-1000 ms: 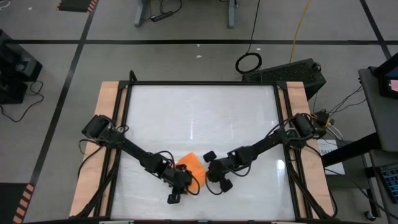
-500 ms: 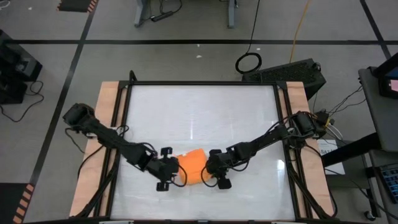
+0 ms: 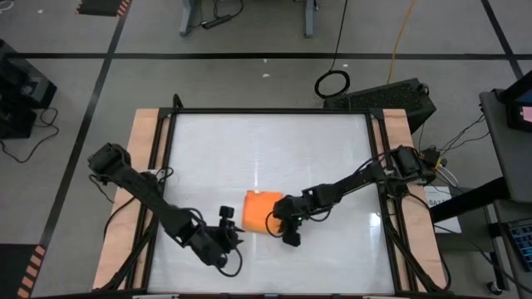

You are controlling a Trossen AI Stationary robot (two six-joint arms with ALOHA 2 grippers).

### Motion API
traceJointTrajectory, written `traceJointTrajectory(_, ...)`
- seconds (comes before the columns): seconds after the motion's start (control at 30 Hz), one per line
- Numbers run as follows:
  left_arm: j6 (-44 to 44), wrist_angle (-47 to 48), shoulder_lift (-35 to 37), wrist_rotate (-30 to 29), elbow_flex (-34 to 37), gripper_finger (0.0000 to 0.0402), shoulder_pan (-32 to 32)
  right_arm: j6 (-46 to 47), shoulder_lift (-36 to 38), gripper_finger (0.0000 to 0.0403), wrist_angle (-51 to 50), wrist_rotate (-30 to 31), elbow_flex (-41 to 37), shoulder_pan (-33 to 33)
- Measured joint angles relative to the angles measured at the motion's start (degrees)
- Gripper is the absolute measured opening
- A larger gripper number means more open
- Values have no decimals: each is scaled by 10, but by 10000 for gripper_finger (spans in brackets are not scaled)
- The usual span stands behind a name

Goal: Roll towel
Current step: Roll the orange towel

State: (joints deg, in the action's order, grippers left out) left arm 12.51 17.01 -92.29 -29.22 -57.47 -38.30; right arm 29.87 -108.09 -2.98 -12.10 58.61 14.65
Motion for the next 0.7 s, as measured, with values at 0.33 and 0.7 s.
traceJointTrajectory(0.33, -45, -9, -55, -17, 0, 278, 28, 14, 0, 3, 15, -16, 0, -15)
traceJointTrajectory(0.7, -101, 1, -103, 102, 0, 255, 85, 22, 0, 4, 16, -16, 1, -16)
